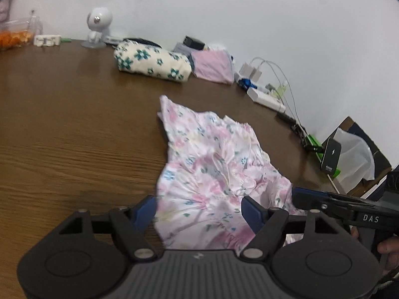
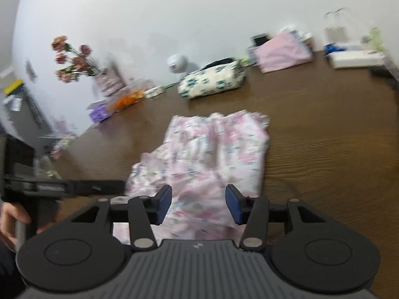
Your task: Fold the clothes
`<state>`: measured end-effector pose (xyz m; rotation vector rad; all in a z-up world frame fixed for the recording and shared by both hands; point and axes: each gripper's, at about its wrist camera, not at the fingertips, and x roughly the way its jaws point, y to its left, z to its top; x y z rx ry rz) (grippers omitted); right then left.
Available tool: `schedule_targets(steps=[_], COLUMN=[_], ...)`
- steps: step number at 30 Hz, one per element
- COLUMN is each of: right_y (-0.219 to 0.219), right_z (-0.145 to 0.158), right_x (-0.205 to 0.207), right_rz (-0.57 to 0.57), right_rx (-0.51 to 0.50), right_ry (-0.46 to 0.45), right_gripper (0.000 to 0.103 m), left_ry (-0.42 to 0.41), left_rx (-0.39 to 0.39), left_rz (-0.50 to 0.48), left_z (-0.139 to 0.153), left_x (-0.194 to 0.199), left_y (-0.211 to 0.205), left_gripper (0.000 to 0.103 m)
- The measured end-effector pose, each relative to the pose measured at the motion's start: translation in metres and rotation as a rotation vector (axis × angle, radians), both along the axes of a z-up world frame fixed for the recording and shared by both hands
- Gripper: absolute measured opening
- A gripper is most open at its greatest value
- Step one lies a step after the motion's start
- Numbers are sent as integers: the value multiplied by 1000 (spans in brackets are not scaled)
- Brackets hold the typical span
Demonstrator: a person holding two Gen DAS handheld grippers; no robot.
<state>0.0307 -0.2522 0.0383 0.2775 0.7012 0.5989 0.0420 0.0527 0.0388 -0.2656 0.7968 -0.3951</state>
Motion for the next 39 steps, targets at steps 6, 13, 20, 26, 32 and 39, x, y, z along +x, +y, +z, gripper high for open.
schedule_targets(steps=[6,13,20,26,32,39], right_y=[23,22,11,29,9,25], right_z=[-6,35,59,16,33,38], right_x=[14,-29,-32,43,29,-49], right_rz=[-17,-24,-145,-143,-229,100], right_rx=[-75,-83,-31,-117,-108,-218], right_ry=[26,-190,-347,-140,-193,-155], right_gripper=[17,6,6,25,62,73], left_ry=[-11,-172,-246,-118,-175,-162], left_rx=[-16,-125,-260,-128,-117,-48], left_rz=[-9,-59,-144,-39,-30,-136], left_z=[-3,24,32,-3,17,22], left_x=[6,-10,20,53,16,-53], left_y=[-11,-3,-14,-20,11,-6], left_gripper=[11,5,7,23,56,59])
